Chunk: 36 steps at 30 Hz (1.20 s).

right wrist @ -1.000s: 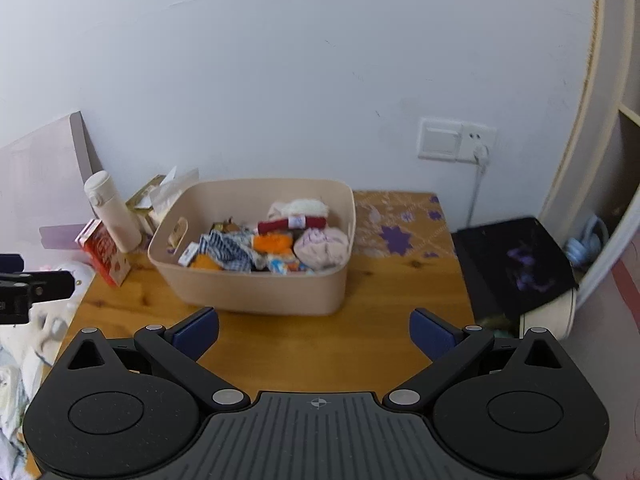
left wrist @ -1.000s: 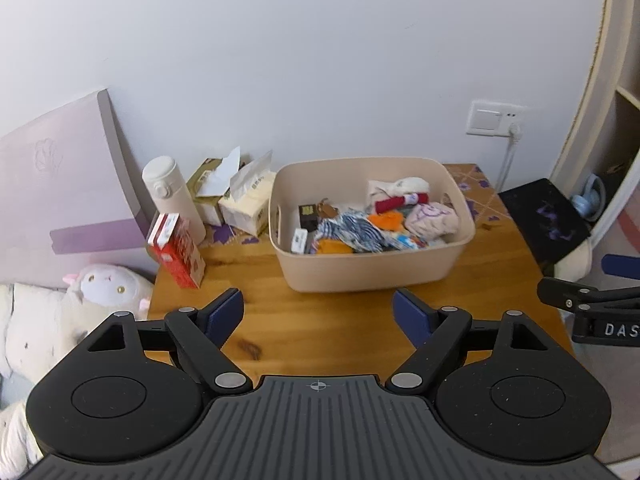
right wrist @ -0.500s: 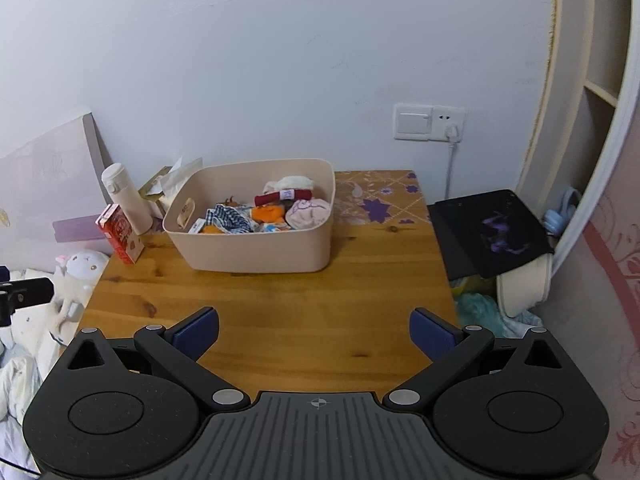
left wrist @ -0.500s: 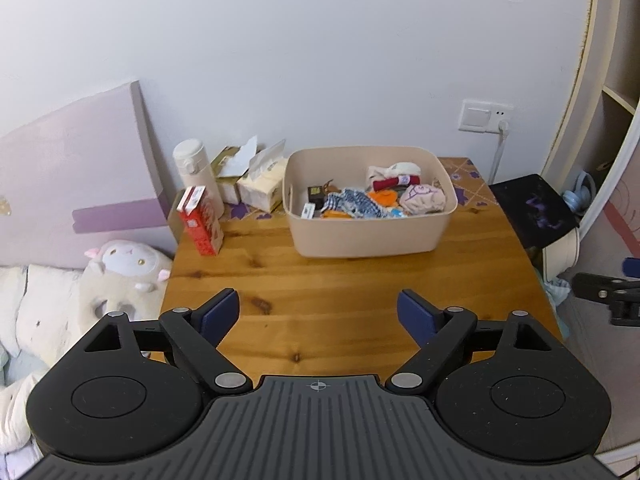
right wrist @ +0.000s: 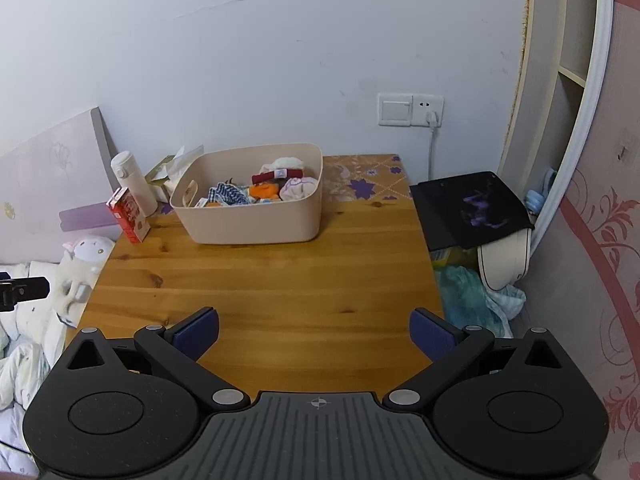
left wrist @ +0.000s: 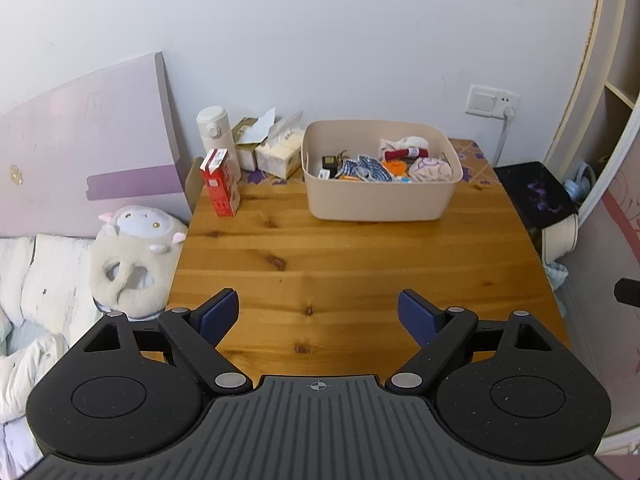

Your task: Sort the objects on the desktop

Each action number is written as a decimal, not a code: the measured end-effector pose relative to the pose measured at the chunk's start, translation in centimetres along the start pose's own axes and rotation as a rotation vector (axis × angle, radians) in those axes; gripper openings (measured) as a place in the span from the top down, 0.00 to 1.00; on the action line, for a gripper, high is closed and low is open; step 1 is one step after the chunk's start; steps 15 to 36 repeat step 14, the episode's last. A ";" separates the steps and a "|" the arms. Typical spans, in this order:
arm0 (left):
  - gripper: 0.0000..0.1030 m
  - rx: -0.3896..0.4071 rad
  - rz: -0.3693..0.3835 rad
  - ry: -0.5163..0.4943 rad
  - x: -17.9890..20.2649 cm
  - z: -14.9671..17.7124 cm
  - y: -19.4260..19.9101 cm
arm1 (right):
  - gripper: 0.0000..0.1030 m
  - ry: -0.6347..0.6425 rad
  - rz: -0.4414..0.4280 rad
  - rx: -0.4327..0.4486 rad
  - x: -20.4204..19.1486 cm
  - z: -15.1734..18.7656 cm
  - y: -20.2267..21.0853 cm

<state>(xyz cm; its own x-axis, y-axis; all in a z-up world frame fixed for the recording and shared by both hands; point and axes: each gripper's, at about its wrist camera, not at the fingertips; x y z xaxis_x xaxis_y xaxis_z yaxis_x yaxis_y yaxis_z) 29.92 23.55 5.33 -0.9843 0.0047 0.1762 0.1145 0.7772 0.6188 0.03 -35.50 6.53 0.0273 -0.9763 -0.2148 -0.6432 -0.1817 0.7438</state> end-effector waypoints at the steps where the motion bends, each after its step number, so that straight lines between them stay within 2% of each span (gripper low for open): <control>1: 0.15 -0.004 0.002 -0.002 0.1 0.2 0.1 | 0.00 0.004 0.002 -0.002 0.0 0.2 0.2; 9: 0.14 -0.034 0.027 0.011 0.3 1.4 0.6 | 0.00 -0.002 0.017 -0.024 0.5 0.8 0.9; 36: 0.14 -0.035 0.025 0.011 0.3 1.5 0.6 | 0.00 -0.004 0.029 -0.032 0.3 0.5 0.4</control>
Point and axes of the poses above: each gripper's, at about its wrist camera, not at the fingertips, and y roughly against the way its jaws point, x to its right, z to its underside, and after that the axes turned 10 degrees about -y, right-handed
